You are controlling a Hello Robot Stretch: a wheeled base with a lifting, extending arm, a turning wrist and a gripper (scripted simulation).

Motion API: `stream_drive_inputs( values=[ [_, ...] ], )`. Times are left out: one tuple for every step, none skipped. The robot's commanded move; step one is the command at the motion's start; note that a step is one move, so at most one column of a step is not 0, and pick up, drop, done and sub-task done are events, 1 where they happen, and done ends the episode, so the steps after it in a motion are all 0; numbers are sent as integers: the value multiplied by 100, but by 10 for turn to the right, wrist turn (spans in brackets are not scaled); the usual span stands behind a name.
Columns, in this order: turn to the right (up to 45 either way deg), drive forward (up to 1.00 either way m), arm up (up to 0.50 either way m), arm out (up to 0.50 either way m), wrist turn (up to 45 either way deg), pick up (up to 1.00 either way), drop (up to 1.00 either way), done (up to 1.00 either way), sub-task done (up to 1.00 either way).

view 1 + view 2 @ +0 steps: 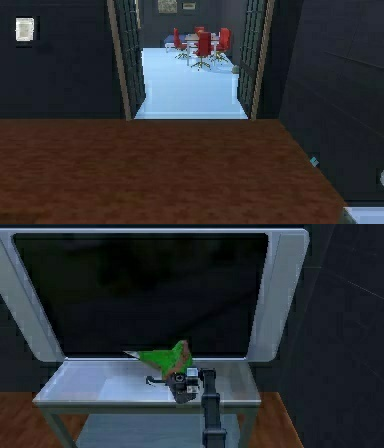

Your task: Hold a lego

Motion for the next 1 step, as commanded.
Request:
stream_drive_inputs(
  values=[
    [0, 0, 0, 0, 0, 0, 0, 100, 0]
  ],
)
